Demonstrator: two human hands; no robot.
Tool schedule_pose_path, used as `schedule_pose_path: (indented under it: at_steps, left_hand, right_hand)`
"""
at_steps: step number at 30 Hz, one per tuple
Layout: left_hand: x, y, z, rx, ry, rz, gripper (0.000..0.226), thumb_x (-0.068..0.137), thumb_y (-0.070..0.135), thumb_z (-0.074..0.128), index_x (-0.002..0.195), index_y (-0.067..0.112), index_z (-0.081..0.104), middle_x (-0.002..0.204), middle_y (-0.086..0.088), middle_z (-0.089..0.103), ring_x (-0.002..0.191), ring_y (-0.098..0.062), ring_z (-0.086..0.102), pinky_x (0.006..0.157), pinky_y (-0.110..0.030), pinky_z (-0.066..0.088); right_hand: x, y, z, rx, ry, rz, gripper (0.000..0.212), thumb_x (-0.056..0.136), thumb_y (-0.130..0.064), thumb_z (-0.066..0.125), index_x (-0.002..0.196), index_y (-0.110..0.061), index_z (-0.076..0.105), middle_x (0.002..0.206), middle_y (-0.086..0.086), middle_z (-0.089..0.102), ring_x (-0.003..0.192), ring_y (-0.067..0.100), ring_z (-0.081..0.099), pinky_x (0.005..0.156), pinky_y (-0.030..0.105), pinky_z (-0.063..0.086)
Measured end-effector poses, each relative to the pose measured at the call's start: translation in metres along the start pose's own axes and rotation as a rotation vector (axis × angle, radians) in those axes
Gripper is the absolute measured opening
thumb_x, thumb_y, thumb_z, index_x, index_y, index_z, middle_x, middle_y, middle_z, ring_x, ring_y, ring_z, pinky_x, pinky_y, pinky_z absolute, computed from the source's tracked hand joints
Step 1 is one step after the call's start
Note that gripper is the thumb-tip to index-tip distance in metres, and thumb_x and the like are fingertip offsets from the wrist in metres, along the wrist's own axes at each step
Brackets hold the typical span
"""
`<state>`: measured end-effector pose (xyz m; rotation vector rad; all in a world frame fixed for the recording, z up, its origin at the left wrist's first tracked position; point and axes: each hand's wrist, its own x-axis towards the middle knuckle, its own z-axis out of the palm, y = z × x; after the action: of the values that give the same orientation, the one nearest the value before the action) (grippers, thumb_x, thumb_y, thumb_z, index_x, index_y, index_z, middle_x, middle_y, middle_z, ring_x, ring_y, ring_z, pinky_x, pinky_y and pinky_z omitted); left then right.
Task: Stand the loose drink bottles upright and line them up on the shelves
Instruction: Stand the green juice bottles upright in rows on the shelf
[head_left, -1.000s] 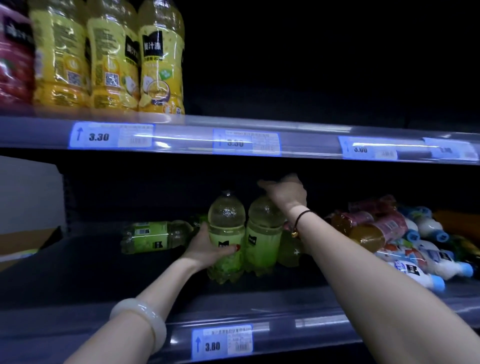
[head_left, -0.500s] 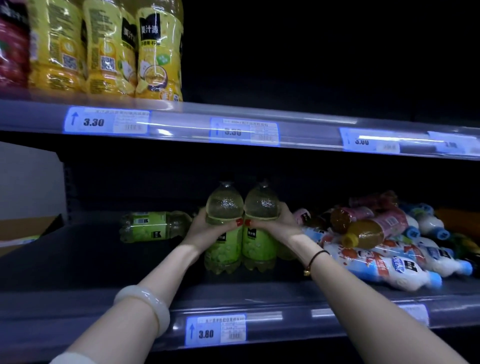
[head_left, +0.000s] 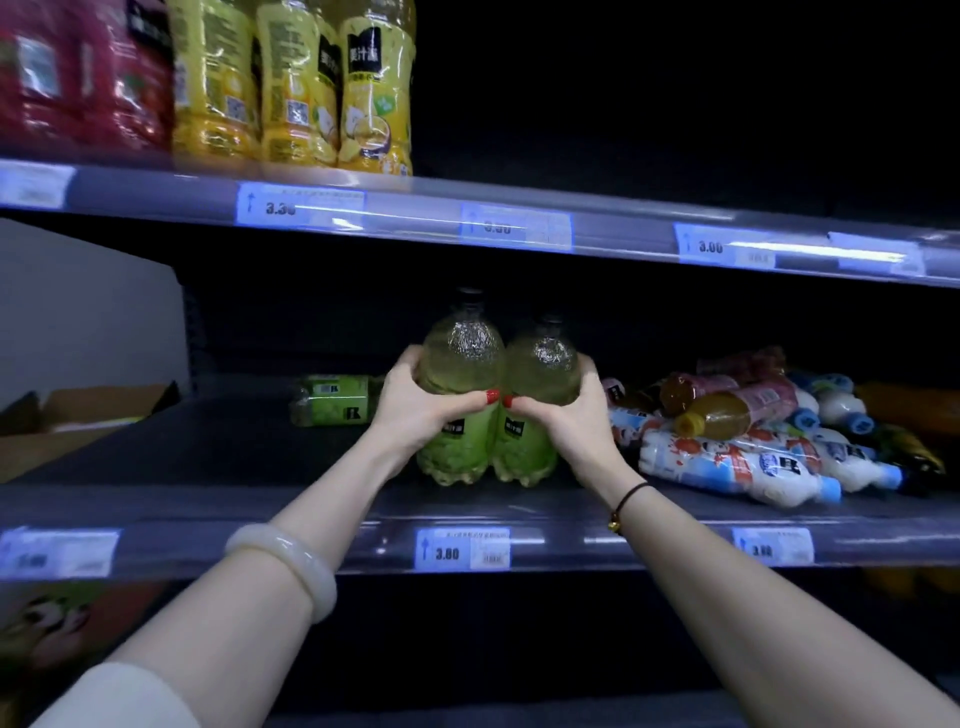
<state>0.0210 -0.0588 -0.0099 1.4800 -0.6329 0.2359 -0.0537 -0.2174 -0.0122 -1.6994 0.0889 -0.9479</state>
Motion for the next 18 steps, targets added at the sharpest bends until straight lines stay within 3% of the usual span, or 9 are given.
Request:
schedule_pose_path:
  at_steps: [3,6,8,10,13,18]
  left_hand:
    - [-0.022,0.018,-0.021,-0.025,-0.010,0.033,0.065,0.051,0.019,0.092,0.107,0.014,0.059,0.098,0.004,0.070,0.087,-0.007,0.066,0.072,-0.017,0.051]
    - [-0.048,0.031,-0.050,-0.050,-0.051,0.007,0.066,0.053,0.021,0.091,0.111,0.013,0.059,0.103,0.002,0.070,0.093,-0.010,0.067,0.076,-0.023,0.053]
    - [-0.068,0.038,-0.073,-0.067,-0.095,-0.020,0.072,0.051,0.023,0.092,0.114,0.012,0.059,0.106,-0.001,0.070,0.096,-0.014,0.068,0.081,-0.029,0.055]
    - [-0.092,0.042,-0.097,-0.072,-0.151,-0.058,0.076,0.049,0.024,0.092,0.116,0.011,0.058,0.106,-0.002,0.071,0.096,-0.016,0.069,0.083,-0.032,0.056]
    - [-0.129,0.043,-0.129,-0.047,-0.201,-0.111,0.064,0.057,0.014,0.088,0.114,0.009,0.060,0.103,-0.001,0.072,0.091,-0.012,0.070,0.079,-0.025,0.057]
    - [-0.189,0.006,-0.166,-0.047,-0.242,-0.264,0.057,0.059,0.008,0.086,0.111,0.010,0.063,0.099,0.000,0.073,0.089,-0.010,0.071,0.072,-0.019,0.054]
  right_hand:
    - [-0.026,-0.023,0.005,-0.027,0.011,-0.052,0.076,0.059,-0.001,0.086,0.124,-0.014,0.047,0.107,-0.005,0.064,0.095,0.003,0.063,0.081,0.015,0.051]
    - [-0.061,-0.048,0.015,-0.039,0.018,-0.081,0.078,0.059,-0.003,0.087,0.125,-0.014,0.047,0.108,-0.006,0.062,0.096,-0.001,0.060,0.081,0.012,0.050]
    - [-0.087,-0.062,0.023,-0.022,0.017,-0.072,0.077,0.059,-0.002,0.086,0.125,-0.014,0.048,0.110,-0.004,0.063,0.096,0.002,0.061,0.084,0.019,0.052]
    - [-0.115,-0.073,0.033,-0.005,-0.007,-0.031,0.075,0.060,-0.003,0.086,0.124,-0.015,0.048,0.112,-0.002,0.063,0.099,0.006,0.063,0.086,0.025,0.053]
    - [-0.159,-0.076,0.048,0.020,-0.038,0.035,0.071,0.063,-0.004,0.085,0.122,-0.014,0.048,0.110,-0.002,0.064,0.097,0.006,0.064,0.085,0.027,0.055]
    - [-0.226,-0.039,0.073,0.012,-0.092,0.189,0.073,0.062,-0.005,0.086,0.123,-0.012,0.048,0.115,0.003,0.064,0.103,0.015,0.065,0.089,0.035,0.054]
